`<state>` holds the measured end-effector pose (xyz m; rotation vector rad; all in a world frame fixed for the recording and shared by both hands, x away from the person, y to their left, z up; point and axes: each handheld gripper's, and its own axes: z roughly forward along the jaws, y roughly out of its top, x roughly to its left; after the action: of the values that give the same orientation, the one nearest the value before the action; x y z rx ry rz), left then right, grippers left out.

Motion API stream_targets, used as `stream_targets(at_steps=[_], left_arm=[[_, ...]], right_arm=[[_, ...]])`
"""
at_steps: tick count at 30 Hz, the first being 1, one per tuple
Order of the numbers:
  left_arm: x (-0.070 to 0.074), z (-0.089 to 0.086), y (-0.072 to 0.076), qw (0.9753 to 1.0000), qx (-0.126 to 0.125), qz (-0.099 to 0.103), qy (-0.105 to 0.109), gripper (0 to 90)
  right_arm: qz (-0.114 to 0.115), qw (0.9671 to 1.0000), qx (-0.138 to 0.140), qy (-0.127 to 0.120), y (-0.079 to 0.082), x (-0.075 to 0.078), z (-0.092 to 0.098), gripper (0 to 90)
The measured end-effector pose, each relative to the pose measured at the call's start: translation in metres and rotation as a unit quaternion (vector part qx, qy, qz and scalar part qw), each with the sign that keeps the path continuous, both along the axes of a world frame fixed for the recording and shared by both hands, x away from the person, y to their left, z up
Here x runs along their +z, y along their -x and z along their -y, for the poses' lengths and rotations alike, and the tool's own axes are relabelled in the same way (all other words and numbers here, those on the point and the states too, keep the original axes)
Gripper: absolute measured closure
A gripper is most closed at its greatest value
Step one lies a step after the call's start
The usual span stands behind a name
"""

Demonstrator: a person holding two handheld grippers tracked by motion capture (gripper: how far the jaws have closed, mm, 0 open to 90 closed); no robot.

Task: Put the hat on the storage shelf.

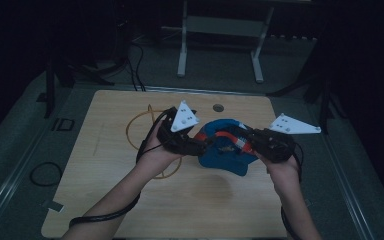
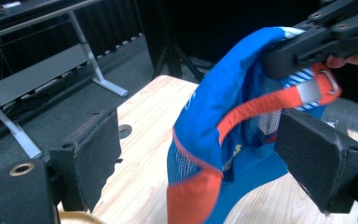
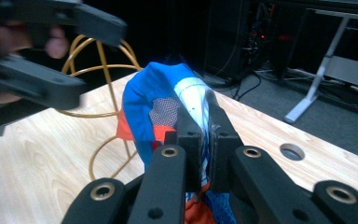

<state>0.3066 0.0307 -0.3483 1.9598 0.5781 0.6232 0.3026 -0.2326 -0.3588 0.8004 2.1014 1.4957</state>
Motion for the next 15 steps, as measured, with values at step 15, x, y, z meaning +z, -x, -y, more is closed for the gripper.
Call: stream_targets(at_steps=[15], left_arm=[[-0.006,0.031,-0.024,0.9984,-0.015,-0.022,-0.05,49.8]], right_arm=[[0.004,0.9998,0.017,0.001,0.008,0.001,-0.004,86.1]])
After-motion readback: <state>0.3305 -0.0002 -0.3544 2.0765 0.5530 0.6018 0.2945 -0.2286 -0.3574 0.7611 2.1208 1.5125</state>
